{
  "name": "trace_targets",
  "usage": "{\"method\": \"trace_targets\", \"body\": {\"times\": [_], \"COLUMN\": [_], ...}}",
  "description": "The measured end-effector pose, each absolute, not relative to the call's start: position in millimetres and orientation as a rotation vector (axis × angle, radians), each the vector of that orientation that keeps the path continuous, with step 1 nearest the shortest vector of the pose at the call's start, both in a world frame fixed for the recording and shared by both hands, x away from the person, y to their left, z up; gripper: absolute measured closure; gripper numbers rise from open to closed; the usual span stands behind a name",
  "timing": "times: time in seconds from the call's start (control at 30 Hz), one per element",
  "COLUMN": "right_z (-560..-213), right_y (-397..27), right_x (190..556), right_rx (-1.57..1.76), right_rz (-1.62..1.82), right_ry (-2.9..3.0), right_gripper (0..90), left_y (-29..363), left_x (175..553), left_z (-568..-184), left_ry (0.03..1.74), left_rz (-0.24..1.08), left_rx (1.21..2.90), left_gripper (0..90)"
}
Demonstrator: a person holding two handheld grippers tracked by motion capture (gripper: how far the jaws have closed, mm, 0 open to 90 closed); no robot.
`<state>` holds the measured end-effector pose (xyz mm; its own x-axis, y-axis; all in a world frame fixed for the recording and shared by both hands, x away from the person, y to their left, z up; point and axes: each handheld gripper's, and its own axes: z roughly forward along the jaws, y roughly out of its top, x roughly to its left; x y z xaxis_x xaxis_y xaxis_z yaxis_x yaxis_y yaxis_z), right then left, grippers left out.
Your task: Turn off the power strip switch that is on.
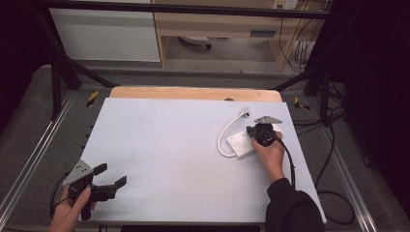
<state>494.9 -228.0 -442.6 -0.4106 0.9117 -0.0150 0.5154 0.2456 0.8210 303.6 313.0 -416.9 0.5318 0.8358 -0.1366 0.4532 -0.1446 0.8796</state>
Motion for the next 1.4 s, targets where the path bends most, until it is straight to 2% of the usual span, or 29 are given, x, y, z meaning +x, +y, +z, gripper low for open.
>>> {"method": "trace_targets", "body": {"times": [0.63,1.0,1.13,1.4], "right_z": [-435.4,-424.5,-420.3,-413.9], "right_y": [-227.6,-227.6,-226.8,-225.3], "right_x": [493.0,491.1,490.2,492.4], "right_rx": [1.296,1.304,1.31,1.338], "right_rz": [1.081,1.135,1.154,1.124], "right_ry": [1.976,1.955,1.945,1.968], "right_gripper": [89.9,83.5,75.6,44.9], "left_y": [312.8,312.6,313.0,312.6], "left_x": [303.9,303.9,303.8,303.8], "left_z": [-417.2,-417.3,-417.2,-417.2], "left_ry": [1.078,1.077,1.077,1.076], "left_rz": [0.48,0.481,0.483,0.483], "left_rx": [1.781,1.783,1.781,1.784], "left_gripper": [6.7,6.7,6.7,6.7]}}
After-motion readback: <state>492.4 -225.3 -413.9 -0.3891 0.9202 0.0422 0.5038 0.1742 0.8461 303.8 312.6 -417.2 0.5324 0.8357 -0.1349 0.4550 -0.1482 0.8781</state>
